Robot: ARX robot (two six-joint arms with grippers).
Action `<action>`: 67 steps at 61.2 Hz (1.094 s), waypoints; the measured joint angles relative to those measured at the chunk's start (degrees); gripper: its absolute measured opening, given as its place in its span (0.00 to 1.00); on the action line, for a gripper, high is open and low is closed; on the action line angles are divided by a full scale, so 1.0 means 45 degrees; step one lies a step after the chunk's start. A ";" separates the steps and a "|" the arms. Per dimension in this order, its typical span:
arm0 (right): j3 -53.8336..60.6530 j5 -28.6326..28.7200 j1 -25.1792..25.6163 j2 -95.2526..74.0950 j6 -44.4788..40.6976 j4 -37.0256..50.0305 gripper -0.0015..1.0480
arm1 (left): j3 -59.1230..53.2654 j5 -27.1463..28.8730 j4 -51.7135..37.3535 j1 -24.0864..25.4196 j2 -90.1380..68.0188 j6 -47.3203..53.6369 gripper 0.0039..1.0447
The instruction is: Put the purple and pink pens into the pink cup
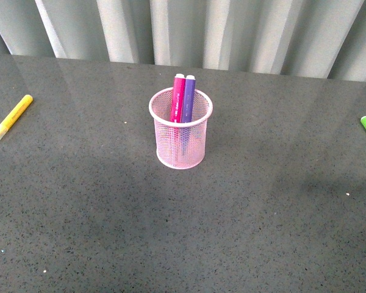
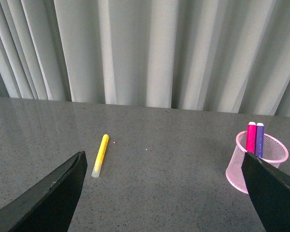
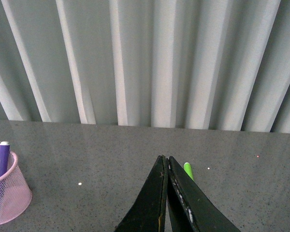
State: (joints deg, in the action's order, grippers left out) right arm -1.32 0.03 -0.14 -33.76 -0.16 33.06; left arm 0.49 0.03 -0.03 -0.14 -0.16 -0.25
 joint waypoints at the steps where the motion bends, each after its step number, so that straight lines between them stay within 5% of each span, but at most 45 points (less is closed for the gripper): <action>1: 0.0000 0.0000 0.0000 0.0165 0.0000 -0.0155 0.03 | 0.0000 0.0000 0.0000 0.0000 0.0000 0.0000 0.94; 59: 0.0015 -0.0005 0.0000 0.5304 0.0005 -0.5110 0.03 | 0.0000 0.0000 0.0000 0.0000 0.0000 0.0000 0.94; 67: 0.0010 -0.0029 0.0000 0.7189 0.0010 -0.7266 0.03 | 0.0000 0.0005 0.0000 0.0000 -0.0005 0.0000 0.94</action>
State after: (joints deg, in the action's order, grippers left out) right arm -1.28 -0.10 -0.14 -1.41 -0.12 0.36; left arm 0.49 0.05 -0.03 -0.14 -0.19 -0.25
